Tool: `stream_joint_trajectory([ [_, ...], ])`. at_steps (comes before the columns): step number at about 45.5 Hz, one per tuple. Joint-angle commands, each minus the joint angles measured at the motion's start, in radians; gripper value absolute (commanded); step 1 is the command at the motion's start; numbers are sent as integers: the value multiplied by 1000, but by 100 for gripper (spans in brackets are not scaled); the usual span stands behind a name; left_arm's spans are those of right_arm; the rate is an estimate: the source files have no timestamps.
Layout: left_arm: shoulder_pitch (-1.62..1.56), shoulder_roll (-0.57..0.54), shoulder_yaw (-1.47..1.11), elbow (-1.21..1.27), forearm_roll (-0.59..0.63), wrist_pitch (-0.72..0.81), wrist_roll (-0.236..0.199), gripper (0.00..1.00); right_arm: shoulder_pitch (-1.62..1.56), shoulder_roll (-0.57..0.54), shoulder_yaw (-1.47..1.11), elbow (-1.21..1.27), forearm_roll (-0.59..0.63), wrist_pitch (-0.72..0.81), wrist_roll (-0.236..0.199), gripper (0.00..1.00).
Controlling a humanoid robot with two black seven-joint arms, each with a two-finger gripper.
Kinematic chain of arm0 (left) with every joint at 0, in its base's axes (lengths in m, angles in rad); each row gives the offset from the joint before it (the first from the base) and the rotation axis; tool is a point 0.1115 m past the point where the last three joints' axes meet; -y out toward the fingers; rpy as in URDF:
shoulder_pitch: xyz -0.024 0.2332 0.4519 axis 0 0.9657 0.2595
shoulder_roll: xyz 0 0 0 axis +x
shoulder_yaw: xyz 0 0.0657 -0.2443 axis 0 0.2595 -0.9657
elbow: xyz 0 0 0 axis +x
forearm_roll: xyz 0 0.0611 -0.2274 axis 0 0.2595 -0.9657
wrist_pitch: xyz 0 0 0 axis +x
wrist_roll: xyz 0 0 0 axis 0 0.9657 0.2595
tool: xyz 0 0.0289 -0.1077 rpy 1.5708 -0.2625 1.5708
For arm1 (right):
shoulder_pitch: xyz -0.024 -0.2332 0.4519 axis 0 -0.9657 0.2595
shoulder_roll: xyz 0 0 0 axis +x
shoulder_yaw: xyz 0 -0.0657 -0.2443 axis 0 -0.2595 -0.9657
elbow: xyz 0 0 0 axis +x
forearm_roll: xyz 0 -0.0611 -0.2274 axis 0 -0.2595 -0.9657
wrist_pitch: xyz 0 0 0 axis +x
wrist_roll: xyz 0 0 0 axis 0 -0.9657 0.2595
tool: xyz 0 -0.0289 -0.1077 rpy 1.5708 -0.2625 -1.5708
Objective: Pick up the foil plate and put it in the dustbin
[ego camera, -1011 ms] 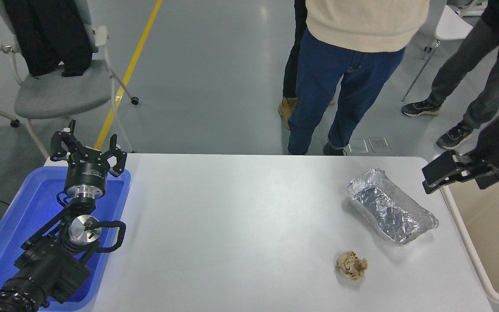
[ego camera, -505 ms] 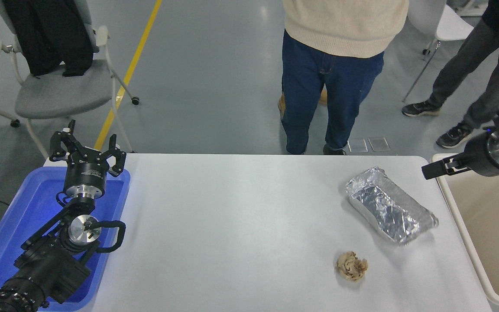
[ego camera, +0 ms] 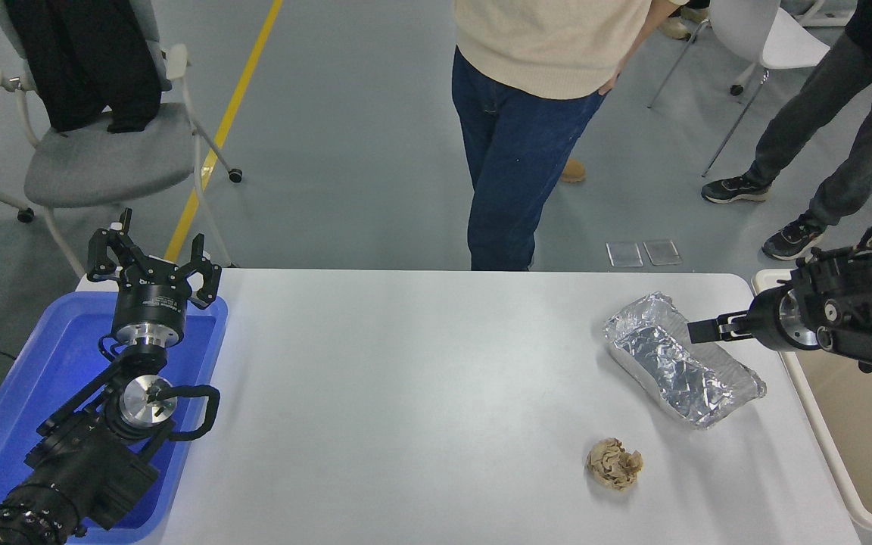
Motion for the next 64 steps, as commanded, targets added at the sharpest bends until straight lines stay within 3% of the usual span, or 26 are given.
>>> stream_joint_trajectory([
  [1,0,0,0,0,0,0,0,99,-146,114,73,-235,-13,-19,0,100],
  [13,0,0,0,2,1,0,0,99,-169,70,49,-283,-6,-8,-15,100],
  [26,0,2,2,0,1,0,0,99,-162,7,49,-240,22,21,-69,100],
  [40,-2,2,5,0,0,0,1,99,-143,-80,38,-82,341,70,-187,100],
  [50,-2,2,5,0,1,0,1,99,-111,-139,35,53,505,64,-225,100],
  [64,-2,2,5,0,1,0,1,99,-114,-108,43,62,705,47,-242,100],
])
